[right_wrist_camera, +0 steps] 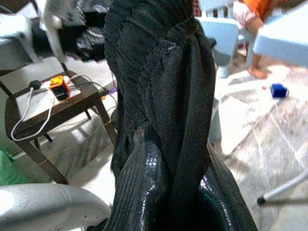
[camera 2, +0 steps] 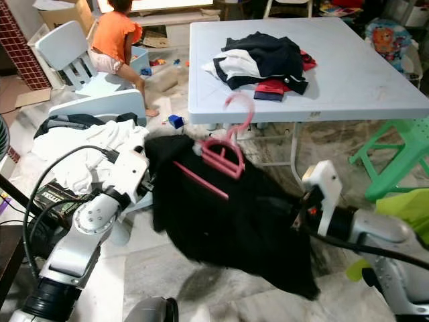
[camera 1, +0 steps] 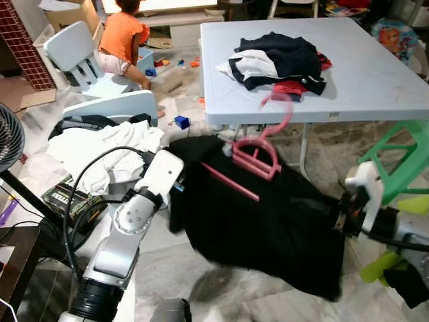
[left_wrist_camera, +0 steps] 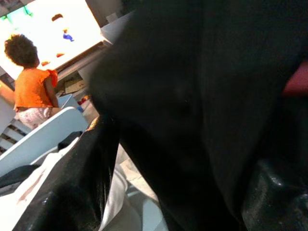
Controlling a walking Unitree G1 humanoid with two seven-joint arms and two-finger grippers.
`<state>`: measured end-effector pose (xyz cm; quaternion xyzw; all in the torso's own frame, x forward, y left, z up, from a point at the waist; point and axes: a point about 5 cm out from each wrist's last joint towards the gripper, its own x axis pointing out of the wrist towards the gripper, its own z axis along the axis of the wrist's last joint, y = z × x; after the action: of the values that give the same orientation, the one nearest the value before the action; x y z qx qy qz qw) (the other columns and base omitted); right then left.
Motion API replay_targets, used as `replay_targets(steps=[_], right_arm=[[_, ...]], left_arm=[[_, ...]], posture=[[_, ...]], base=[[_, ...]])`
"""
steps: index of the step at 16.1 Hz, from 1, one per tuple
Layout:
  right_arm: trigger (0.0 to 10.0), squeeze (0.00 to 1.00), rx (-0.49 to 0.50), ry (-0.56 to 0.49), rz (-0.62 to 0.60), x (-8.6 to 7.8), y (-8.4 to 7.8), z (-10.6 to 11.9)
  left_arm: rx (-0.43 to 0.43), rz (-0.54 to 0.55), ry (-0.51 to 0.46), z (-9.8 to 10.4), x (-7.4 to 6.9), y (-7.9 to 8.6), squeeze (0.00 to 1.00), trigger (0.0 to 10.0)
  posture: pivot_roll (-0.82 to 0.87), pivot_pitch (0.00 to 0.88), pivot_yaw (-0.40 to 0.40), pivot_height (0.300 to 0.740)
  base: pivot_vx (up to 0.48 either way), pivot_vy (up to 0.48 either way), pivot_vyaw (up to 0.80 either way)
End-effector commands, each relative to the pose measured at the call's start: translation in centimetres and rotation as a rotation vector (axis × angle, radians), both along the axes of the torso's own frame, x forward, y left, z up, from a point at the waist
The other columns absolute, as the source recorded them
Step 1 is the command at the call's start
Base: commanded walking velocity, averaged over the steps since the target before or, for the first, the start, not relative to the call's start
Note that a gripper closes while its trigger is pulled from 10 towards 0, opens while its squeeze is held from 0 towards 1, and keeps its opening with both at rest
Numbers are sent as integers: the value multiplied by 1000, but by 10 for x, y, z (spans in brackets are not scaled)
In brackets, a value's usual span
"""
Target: Hang hanger
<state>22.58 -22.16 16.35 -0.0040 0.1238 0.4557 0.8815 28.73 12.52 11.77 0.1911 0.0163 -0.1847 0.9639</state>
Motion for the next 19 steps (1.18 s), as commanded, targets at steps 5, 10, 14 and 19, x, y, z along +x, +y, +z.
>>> replay_targets(steps=[5,10,14,19], right_arm=[[10000,0,-56,-7,-66,2,-19,7],[10000,0,-38,26,70,-10,-13,23],[10000,0,-151,126,77,-26,-44,21],[10000,0,-299,215,98,-42,-69,8]], left_arm=[[5,21,7,-2,2,5,0,10000],[4,47,40,-6,7,8,0,10000],[31,91,27,-5,11,17,0,10000],[61,136,3,-2,19,30,0,10000]], posture=[[-43,18,24,740],[-56,13,21,740],[-59,13,20,740],[-64,11,21,740]], base=[[0,0,0],[0,0,0],[0,0,0],[0,0,0]])
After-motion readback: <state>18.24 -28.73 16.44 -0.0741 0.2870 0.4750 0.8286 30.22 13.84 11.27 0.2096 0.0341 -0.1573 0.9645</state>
